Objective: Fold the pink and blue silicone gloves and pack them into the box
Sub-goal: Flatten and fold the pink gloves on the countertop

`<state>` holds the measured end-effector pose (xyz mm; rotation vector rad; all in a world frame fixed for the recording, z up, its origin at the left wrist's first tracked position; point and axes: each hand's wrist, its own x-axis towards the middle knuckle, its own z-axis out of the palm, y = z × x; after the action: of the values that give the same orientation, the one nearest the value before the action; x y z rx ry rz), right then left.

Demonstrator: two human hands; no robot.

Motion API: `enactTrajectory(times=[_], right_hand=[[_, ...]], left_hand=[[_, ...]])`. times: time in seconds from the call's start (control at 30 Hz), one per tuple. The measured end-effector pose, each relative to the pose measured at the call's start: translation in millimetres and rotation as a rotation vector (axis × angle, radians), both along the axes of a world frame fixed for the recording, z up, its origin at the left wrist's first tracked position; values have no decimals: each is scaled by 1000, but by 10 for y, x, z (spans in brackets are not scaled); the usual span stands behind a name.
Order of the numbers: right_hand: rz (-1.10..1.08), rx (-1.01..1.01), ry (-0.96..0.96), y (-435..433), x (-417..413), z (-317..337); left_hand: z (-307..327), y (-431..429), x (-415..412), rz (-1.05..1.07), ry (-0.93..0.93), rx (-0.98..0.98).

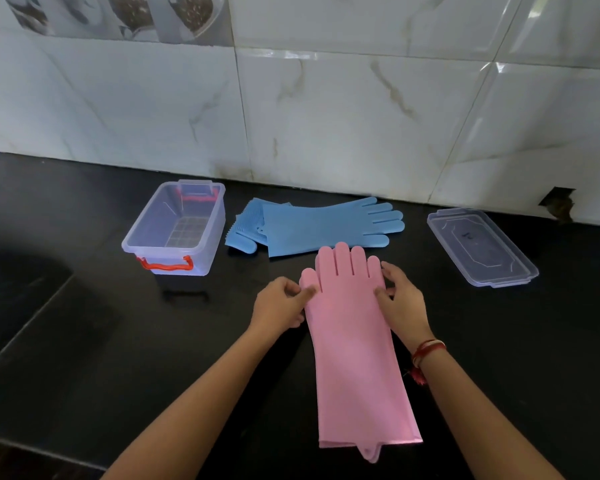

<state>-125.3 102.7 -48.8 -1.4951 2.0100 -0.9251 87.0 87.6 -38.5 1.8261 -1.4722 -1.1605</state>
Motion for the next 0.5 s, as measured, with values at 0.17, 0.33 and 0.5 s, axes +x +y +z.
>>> enactTrajectory(times=[0.17, 0.33, 0.5], right_hand=[[-168, -52, -180, -169, 14, 42], [-117, -133, -156, -133, 59, -74], [-130, -125, -92, -161, 20, -93]], left_hand=[[-13, -194, -122, -40, -240, -109], [-123, -154, -83, -38, -204, -179], [-184, -129, -60, -27, -177, -165]])
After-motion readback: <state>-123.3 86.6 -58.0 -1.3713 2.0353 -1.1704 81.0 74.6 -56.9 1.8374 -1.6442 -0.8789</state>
